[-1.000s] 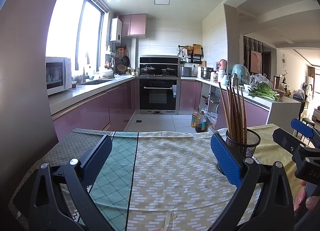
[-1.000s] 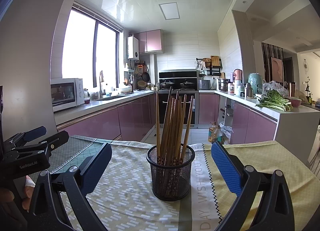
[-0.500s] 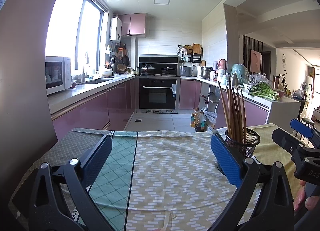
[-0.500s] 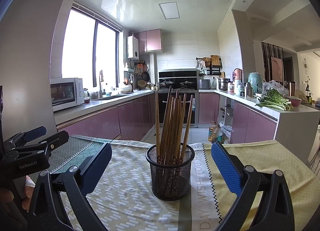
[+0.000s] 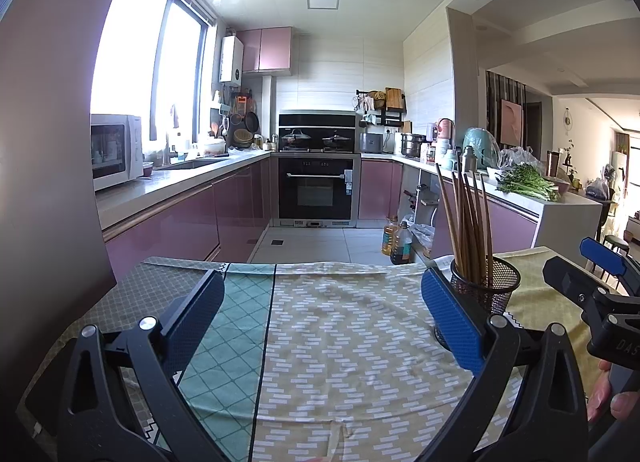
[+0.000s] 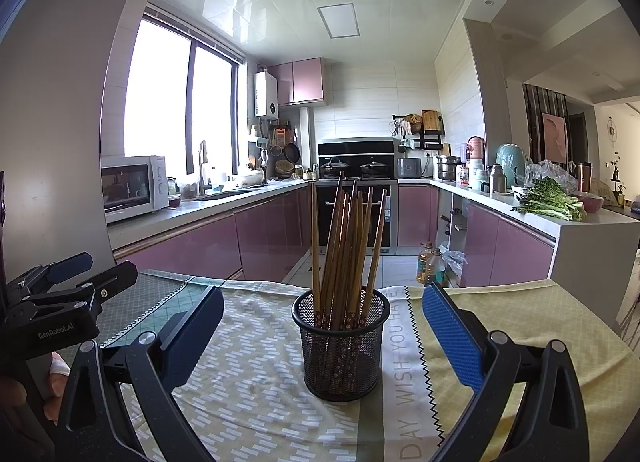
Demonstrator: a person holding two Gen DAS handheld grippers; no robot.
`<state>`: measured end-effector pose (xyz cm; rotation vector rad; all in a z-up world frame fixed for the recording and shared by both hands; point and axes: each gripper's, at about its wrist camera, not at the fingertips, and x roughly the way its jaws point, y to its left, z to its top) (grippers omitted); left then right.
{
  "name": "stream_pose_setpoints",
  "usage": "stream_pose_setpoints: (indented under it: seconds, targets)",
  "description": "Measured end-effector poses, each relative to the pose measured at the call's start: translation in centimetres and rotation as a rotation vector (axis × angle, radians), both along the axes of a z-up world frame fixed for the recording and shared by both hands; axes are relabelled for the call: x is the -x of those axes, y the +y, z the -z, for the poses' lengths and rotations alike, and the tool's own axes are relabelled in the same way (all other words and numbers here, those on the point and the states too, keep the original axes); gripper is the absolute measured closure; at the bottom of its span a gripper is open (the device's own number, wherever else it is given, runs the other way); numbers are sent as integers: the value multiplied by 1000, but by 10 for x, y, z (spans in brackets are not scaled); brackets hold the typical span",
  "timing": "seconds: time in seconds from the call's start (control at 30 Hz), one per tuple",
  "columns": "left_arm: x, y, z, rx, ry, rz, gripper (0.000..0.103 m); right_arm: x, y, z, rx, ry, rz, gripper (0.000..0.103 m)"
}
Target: Organize utensils
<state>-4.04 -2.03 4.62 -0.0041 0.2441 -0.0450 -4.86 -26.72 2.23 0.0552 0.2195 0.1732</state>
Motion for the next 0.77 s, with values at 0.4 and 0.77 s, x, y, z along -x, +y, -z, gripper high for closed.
stream_pose_setpoints:
  seconds: [0.4,0.77]
  targets:
    - [1,-2,2,-5,-7,7,6,-3,0,-1,2,8,-1,7]
    - [-38,27,21,26,186,-7,6,-42,-65,19,47,263,88,7]
